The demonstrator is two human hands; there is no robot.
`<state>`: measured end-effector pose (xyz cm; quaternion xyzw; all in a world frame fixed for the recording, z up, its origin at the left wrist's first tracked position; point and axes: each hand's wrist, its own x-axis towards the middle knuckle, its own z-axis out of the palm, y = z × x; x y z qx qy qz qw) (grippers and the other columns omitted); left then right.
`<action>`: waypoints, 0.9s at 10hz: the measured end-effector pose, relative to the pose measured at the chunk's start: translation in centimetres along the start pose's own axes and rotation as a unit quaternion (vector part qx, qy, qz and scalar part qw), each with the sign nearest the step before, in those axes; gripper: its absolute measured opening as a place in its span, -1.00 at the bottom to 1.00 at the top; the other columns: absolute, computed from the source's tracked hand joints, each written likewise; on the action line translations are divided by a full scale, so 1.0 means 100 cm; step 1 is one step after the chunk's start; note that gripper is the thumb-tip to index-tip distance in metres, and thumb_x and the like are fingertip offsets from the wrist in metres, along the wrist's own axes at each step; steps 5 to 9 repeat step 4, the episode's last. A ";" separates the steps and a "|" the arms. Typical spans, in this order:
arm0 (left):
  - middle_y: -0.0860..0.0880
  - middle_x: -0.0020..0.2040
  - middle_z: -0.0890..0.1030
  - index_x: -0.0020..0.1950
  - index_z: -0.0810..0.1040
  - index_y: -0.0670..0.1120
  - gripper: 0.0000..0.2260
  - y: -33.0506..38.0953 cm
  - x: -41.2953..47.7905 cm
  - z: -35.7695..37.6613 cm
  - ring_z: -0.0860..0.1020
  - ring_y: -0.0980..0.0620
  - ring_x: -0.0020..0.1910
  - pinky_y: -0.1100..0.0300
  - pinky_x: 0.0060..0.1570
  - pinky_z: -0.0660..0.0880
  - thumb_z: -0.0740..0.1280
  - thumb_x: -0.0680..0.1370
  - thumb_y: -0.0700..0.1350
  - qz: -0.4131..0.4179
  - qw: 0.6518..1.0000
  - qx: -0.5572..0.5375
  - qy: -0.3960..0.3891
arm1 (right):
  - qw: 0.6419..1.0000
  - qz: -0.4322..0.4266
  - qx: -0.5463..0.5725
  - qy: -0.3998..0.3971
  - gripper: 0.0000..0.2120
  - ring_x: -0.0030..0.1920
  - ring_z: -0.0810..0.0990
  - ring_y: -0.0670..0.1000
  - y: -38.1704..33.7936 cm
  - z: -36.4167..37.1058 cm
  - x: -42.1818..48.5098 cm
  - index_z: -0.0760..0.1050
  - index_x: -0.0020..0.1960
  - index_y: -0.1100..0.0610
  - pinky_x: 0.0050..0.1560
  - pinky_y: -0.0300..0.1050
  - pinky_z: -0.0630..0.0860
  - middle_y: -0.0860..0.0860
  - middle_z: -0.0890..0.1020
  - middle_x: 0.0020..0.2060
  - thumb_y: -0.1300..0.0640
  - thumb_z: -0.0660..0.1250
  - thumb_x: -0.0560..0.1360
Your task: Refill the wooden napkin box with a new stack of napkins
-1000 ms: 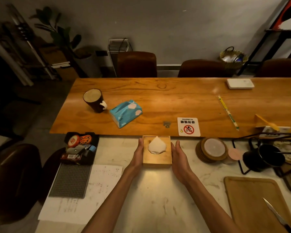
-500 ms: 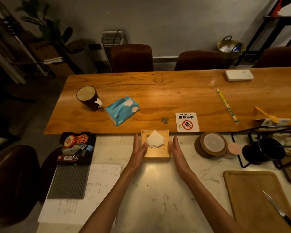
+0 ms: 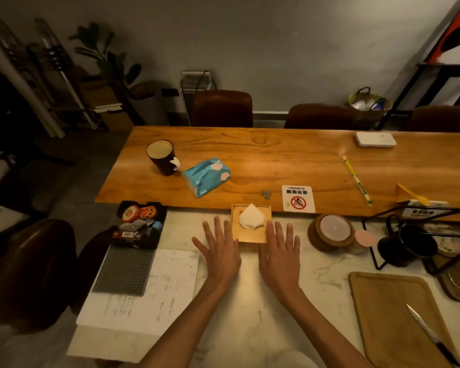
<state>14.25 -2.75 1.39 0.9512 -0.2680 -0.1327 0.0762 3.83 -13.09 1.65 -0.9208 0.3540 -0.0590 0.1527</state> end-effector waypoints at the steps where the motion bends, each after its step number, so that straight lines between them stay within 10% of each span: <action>1: -0.12 0.55 0.23 0.48 0.32 -0.01 -0.44 -0.004 -0.026 -0.002 0.11 -0.28 0.53 -0.56 0.27 0.10 -0.09 0.53 0.12 0.070 0.996 0.029 -0.047 | 0.997 -0.038 -0.054 -0.024 -0.38 0.55 0.05 0.15 -0.006 -0.003 -0.022 0.18 0.53 0.05 0.51 0.18 -0.08 0.05 0.26 0.51 -0.21 -0.19 0.58; 2: -0.02 0.61 -0.10 0.57 -0.05 0.08 -0.44 -0.015 -0.034 -0.006 -0.18 -0.24 0.56 -0.51 0.35 -0.13 -0.17 0.58 0.20 0.088 0.991 0.034 -0.098 | 0.992 -0.024 -0.071 -0.100 -0.15 0.57 -0.08 0.13 -0.008 -0.005 -0.029 0.04 0.55 -0.06 0.48 0.18 -0.28 0.01 0.09 0.56 -0.38 -0.49 0.41; 3: 0.02 0.61 -0.12 0.57 -0.14 0.10 -0.46 -0.026 -0.036 -0.011 -0.18 -0.22 0.57 -0.45 0.39 -0.13 -0.01 0.65 0.14 0.085 0.988 0.008 -0.125 | 0.987 0.005 -0.060 -0.146 -0.34 0.57 -0.09 0.12 -0.009 -0.009 -0.027 -0.03 0.56 -0.10 0.49 0.23 -0.20 -0.01 0.01 0.58 -0.34 -0.26 0.53; 4: -0.05 0.59 0.11 0.57 -0.02 0.05 -0.48 -0.041 -0.031 -0.020 0.01 -0.23 0.56 -0.41 0.40 -0.01 0.07 0.65 0.09 0.102 0.984 0.027 -0.143 | 0.984 -0.010 -0.073 -0.163 -0.46 0.56 0.01 0.14 -0.012 -0.019 -0.023 0.02 0.54 -0.07 0.49 0.23 -0.06 0.00 0.08 0.56 -0.18 0.01 0.61; 9: -0.05 0.59 0.11 0.57 -0.02 0.05 -0.48 -0.041 -0.031 -0.020 0.01 -0.23 0.56 -0.41 0.40 -0.01 0.07 0.65 0.09 0.102 0.984 0.027 -0.143 | 0.984 -0.010 -0.073 -0.163 -0.46 0.56 0.01 0.14 -0.012 -0.019 -0.023 0.02 0.54 -0.07 0.49 0.23 -0.06 0.00 0.08 0.56 -0.18 0.01 0.61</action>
